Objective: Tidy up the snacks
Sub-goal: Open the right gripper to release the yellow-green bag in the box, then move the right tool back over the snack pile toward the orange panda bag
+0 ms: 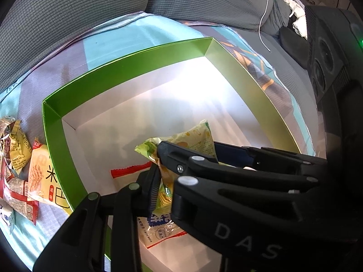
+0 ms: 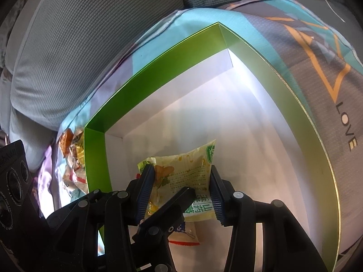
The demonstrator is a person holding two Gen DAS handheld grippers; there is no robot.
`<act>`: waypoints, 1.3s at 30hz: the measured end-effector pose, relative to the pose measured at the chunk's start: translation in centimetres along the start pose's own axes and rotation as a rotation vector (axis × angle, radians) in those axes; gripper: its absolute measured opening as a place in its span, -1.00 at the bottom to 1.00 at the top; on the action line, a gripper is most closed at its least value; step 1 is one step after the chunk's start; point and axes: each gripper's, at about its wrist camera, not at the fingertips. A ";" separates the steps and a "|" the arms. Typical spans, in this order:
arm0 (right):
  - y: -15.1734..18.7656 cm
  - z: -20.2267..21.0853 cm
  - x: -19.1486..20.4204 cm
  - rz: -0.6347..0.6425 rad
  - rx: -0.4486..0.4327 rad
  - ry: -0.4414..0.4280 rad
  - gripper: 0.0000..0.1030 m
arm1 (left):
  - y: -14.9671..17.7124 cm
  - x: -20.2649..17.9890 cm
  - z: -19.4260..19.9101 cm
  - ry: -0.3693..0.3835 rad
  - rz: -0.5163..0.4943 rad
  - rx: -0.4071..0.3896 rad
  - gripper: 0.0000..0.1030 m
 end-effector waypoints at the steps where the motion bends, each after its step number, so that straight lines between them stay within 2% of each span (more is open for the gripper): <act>1: -0.1 0.0 0.1 0.002 0.001 -0.001 -0.04 | 0.0 0.0 0.1 -0.001 0.003 -0.001 -0.33; 9: -0.2 -0.3 0.6 0.006 0.006 -0.007 -0.04 | 0.4 0.5 0.5 -0.002 0.016 -0.010 -0.33; 16: -0.2 0.5 0.7 0.013 -0.020 0.043 -0.04 | 0.4 0.0 1.0 0.008 0.013 -0.039 -0.34; 20: -0.3 1.5 1.0 0.028 -0.052 0.092 -0.04 | 0.4 0.0 2.2 0.015 0.020 -0.067 -0.14; 21: -0.3 1.8 1.2 0.036 -0.067 0.099 0.00 | 0.4 0.1 2.6 0.015 0.022 -0.073 -0.05; 24: -0.4 2.9 1.7 0.049 -0.124 0.096 0.26 | 0.5 0.4 4.1 0.014 0.023 -0.109 0.07; 29: -0.3 4.0 2.4 0.070 -0.184 0.141 0.35 | 1.2 1.1 6.9 0.017 0.031 -0.165 0.36; 33: -0.1 5.0 3.2 0.080 -0.237 0.118 0.45 | 2.2 2.5 9.7 0.019 0.053 -0.225 0.56; 39: 0.5 6.1 5.7 0.123 -0.320 0.104 0.55 | 4.0 6.9 13.7 -0.015 0.137 -0.305 0.74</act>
Point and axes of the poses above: each gripper's, at about its wrist camera, not at the fingertips, and z roughly against the way its jaws point, x to its left, y to its underside, and after that the axes turned 11 degrees about z, right-handed
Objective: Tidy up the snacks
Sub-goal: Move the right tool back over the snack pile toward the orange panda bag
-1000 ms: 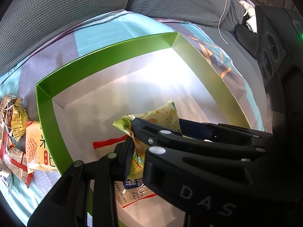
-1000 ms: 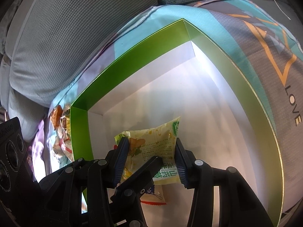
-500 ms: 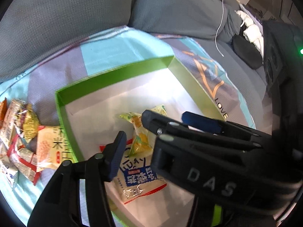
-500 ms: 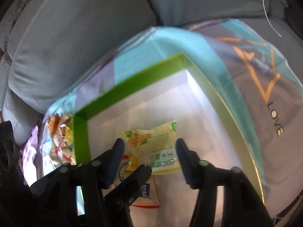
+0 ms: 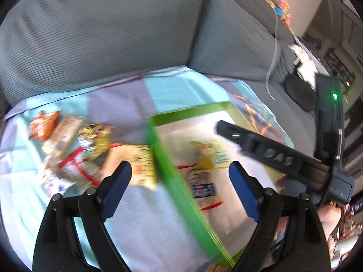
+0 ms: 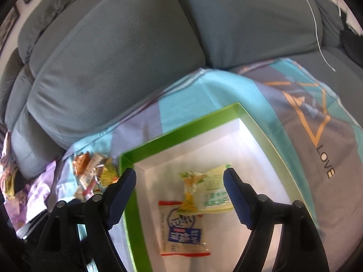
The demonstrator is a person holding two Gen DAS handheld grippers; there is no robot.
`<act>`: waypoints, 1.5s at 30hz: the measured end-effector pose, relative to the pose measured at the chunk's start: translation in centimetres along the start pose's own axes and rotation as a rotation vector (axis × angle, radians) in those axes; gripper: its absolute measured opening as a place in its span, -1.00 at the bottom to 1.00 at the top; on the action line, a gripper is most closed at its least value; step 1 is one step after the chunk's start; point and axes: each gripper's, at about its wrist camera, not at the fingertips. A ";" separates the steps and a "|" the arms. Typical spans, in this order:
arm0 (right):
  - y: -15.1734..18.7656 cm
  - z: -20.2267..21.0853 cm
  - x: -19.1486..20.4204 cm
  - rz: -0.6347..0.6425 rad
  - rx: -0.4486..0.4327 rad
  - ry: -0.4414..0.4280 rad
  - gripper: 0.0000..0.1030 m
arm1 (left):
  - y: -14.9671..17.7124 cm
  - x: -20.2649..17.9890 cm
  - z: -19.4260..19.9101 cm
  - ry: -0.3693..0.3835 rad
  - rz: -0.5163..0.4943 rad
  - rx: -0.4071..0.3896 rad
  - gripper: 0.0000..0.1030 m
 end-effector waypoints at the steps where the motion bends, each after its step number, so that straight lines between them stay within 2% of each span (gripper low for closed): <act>1: 0.0 0.2 0.4 0.008 -0.013 -0.003 0.56 | 0.1 0.9 0.6 -0.013 0.018 -0.011 0.75; 6: 0.8 0.4 2.1 0.020 -0.014 -0.025 0.59 | 1.0 5.3 3.4 -0.078 0.104 -0.046 0.82; 11: 1.6 1.1 4.8 0.070 0.017 0.005 0.59 | 2.3 9.1 5.9 -0.113 0.191 -0.067 0.89; 15: 2.6 1.5 6.2 0.068 0.011 -0.048 0.59 | 3.1 11.3 7.4 -0.129 0.246 -0.081 0.89; 19: 4.0 0.8 7.5 0.040 0.056 -0.103 0.59 | 3.6 13.7 8.5 -0.120 0.301 -0.089 0.89; 22: 3.9 0.7 9.0 0.058 0.085 -0.126 0.59 | 3.5 15.4 9.2 -0.151 0.333 -0.118 0.89; 26: 2.7 2.0 11.6 0.119 0.087 -0.136 0.59 | 2.6 17.0 9.5 -0.182 0.384 -0.155 0.89; 30: 0.4 3.3 14.4 0.169 0.101 -0.171 0.59 | 1.3 17.9 9.6 -0.158 0.419 -0.172 0.87; 36: -3.6 4.1 19.0 0.254 0.096 -0.270 0.59 | -1.5 20.0 9.2 -0.139 0.474 -0.214 0.85; 40: -5.6 2.0 22.2 0.294 0.120 -0.294 0.58 | -3.5 22.1 7.7 -0.126 0.519 -0.214 0.82; 43: -7.2 -1.7 24.2 0.309 0.176 -0.328 0.54 | -4.5 23.7 5.3 -0.110 0.578 -0.186 0.80; 45: -7.8 -4.0 25.0 0.324 0.210 -0.359 0.42 | -5.1 24.5 3.4 -0.095 0.600 -0.154 0.60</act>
Point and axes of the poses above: each gripper's, at about its wrist camera, not at the fingertips, and z roughly against the way its jaws point, x to its left, y to its underside, and after that the axes turned 11 degrees about z, right-handed
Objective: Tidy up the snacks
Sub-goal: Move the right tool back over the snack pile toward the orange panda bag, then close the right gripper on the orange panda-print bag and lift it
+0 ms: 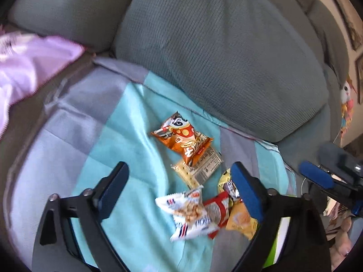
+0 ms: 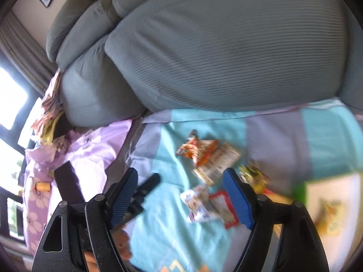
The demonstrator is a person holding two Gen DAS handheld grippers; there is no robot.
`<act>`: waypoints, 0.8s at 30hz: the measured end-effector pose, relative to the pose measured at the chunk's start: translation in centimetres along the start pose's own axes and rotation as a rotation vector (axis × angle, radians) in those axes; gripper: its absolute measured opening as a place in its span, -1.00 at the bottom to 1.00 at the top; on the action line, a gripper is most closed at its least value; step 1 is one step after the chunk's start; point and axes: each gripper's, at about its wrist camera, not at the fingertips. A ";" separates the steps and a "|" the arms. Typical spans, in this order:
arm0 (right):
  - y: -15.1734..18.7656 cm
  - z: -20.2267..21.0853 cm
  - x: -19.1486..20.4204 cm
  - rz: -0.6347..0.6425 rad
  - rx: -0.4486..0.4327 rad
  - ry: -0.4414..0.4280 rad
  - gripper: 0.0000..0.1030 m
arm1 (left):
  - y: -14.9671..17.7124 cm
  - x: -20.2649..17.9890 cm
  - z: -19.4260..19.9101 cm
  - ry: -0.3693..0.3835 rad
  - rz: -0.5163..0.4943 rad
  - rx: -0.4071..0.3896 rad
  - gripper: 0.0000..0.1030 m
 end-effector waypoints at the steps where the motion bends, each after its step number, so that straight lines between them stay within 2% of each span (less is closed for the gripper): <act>1: -0.6 -1.2 -0.2 0.007 0.020 -0.007 0.31 | -0.2 0.0 -0.8 -0.001 0.001 0.011 0.58; 4: -2.1 -6.2 -0.9 0.027 0.085 -0.033 0.13 | -1.2 -0.1 -3.5 0.005 0.020 0.038 0.48; 8: -3.7 -12.0 -2.1 0.028 0.167 -0.059 0.13 | -2.0 0.1 -6.4 0.053 0.039 0.072 0.42; 14: -4.4 -18.3 -3.6 0.062 0.250 -0.027 0.13 | -1.8 0.8 -9.7 -0.006 0.039 0.128 0.40; 17: -3.7 -20.5 -3.5 0.104 0.302 -0.034 0.13 | -2.0 1.2 -10.3 -0.011 0.041 0.130 0.35; 19: -3.3 -21.0 -3.3 0.127 0.298 -0.044 0.13 | -1.9 1.3 -10.2 0.010 0.032 0.120 0.32; 20: -3.0 -20.9 -3.3 0.132 0.290 -0.055 0.13 | -1.9 1.3 -10.1 0.022 0.016 0.114 0.28; 22: -2.7 -21.0 -3.3 0.117 0.296 -0.096 -0.09 | -1.8 1.4 -10.0 0.044 0.011 0.115 0.09; 24: -2.4 -20.8 -3.0 0.129 0.289 -0.097 -0.13 | -1.6 1.5 -9.9 0.075 0.035 0.129 -0.21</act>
Point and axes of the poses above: each gripper's, at about its wrist camera, not at the fingertips, and z roughly against the way its jaws point, x to its left, y to its underside, and after that the axes turned 11 degrees about z, right-handed
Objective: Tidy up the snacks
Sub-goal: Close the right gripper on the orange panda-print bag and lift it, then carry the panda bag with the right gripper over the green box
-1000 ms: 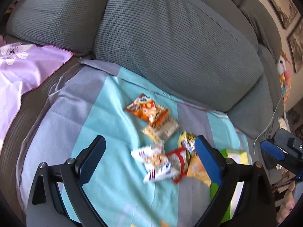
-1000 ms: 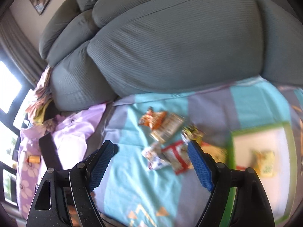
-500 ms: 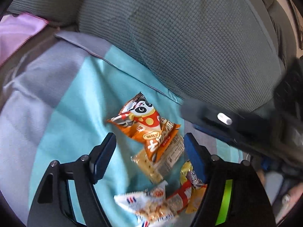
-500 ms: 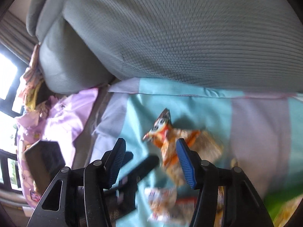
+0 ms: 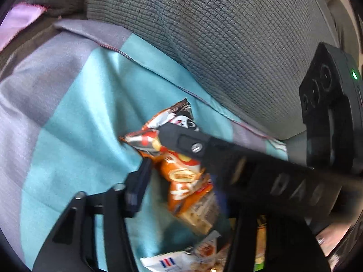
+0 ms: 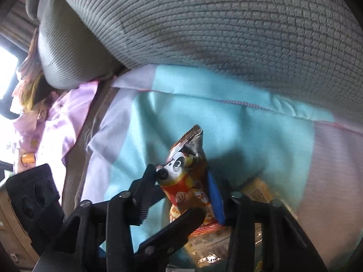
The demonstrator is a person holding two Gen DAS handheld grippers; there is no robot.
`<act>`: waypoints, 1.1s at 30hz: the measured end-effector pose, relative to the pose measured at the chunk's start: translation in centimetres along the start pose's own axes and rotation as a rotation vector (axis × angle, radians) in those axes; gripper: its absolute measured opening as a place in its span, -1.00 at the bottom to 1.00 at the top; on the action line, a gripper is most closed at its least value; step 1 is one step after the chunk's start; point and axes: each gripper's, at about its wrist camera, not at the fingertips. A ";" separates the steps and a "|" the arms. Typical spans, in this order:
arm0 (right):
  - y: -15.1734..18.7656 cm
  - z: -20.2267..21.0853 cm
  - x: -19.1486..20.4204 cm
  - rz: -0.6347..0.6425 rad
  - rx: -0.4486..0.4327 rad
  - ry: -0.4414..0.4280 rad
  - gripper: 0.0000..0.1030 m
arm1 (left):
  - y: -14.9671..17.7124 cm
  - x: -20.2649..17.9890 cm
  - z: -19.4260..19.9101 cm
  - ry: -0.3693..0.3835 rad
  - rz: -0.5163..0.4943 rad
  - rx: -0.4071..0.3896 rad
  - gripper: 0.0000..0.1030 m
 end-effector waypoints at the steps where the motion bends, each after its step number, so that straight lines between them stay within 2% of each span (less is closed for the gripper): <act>1: 0.2 0.1 0.4 0.015 -0.009 0.017 -0.15 | 0.2 -0.3 0.0 0.001 -0.009 0.005 -0.23; 5: 1.0 0.7 1.0 0.020 -0.035 0.037 -0.21 | 1.5 -2.2 1.2 -0.041 -0.110 -0.030 -0.46; 10: 2.5 2.7 1.4 -0.016 -0.074 0.003 -0.25 | 2.5 -3.8 3.8 -0.069 -0.194 -0.075 -0.49; 14: 4.4 5.6 2.6 -0.031 -0.135 -0.010 -0.24 | 5.1 -4.9 6.5 -0.071 -0.255 -0.092 -0.49; 17: 6.0 7.7 3.3 -0.044 -0.173 -0.008 -0.24 | 7.0 -5.7 8.7 -0.055 -0.300 -0.103 -0.49; 22: 9.1 11.0 4.6 -0.070 -0.231 0.016 -0.24 | 9.8 -6.8 9.8 -0.010 -0.341 -0.115 -0.49; 26: 11.1 12.4 5.4 -0.088 -0.242 0.040 -0.25 | 12.3 -7.1 11.2 0.018 -0.362 -0.107 -0.48; 33: 15.6 14.7 5.6 -0.128 -0.295 0.080 -0.24 | 15.9 -8.7 11.3 0.038 -0.435 -0.086 -0.48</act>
Point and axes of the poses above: each gripper's, at about its wrist camera, not at the fingertips, and z roughly against the way its jaws point, x to its left, y to its underside, and after that the axes turned 11 degrees about z, right-handed
